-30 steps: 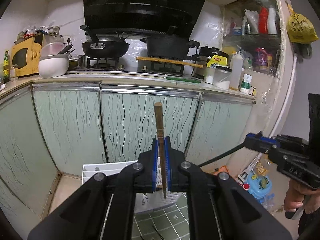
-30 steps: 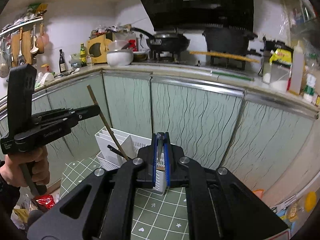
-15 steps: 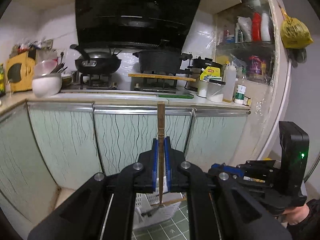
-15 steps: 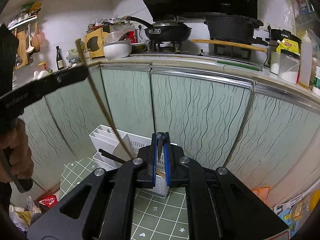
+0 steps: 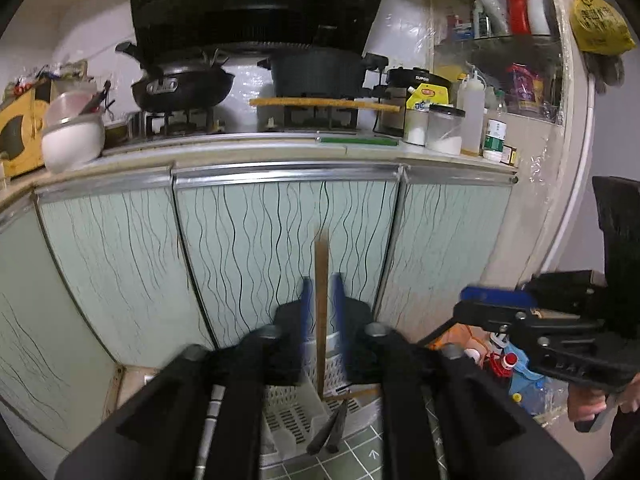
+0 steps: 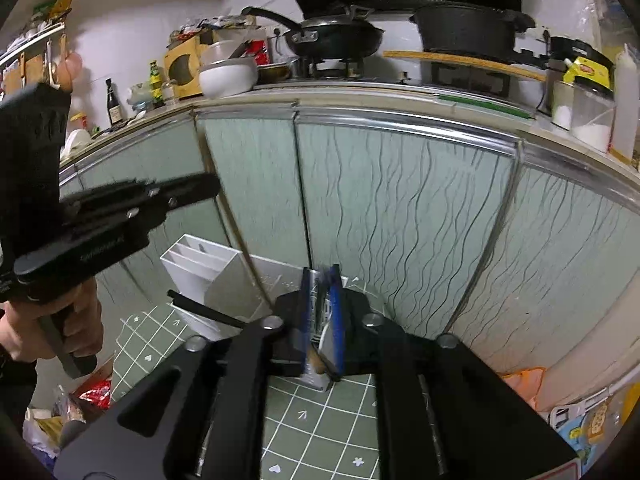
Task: Organize utensils
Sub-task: 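Lower the chopsticks into the holder slots and open both grippers, then move both open grippers back down to the remaining chopsticks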
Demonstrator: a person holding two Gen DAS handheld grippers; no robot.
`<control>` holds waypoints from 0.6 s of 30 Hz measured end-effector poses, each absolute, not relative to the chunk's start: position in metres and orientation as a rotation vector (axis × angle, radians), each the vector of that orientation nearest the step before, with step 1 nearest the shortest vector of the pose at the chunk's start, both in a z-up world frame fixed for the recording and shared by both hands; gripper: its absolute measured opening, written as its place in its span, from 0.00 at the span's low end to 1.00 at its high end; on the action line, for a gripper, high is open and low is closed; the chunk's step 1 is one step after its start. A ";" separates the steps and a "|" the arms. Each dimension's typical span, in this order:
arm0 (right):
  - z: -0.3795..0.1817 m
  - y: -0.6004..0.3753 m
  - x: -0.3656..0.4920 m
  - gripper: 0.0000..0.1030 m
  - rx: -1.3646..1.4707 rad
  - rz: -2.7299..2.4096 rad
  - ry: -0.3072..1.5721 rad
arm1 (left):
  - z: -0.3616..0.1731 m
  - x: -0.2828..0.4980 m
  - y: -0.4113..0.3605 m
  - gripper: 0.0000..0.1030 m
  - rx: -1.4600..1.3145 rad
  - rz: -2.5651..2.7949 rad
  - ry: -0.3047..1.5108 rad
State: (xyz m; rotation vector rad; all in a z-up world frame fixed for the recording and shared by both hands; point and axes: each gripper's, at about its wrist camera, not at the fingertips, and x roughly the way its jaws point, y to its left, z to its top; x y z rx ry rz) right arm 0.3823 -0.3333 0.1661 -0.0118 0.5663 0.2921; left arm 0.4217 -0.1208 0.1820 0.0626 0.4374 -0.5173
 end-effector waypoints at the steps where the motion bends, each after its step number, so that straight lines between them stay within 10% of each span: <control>1: 0.168 -0.336 0.379 0.42 -0.009 0.273 0.551 | 0.181 0.418 -0.117 0.70 0.058 -0.502 0.431; 6: 0.176 -0.346 0.356 0.87 -0.012 0.231 0.502 | 0.181 0.396 -0.100 0.92 0.065 -0.459 0.407; 18: 0.167 -0.342 0.279 0.92 -0.044 0.229 0.468 | 0.159 0.317 -0.059 0.95 0.075 -0.399 0.436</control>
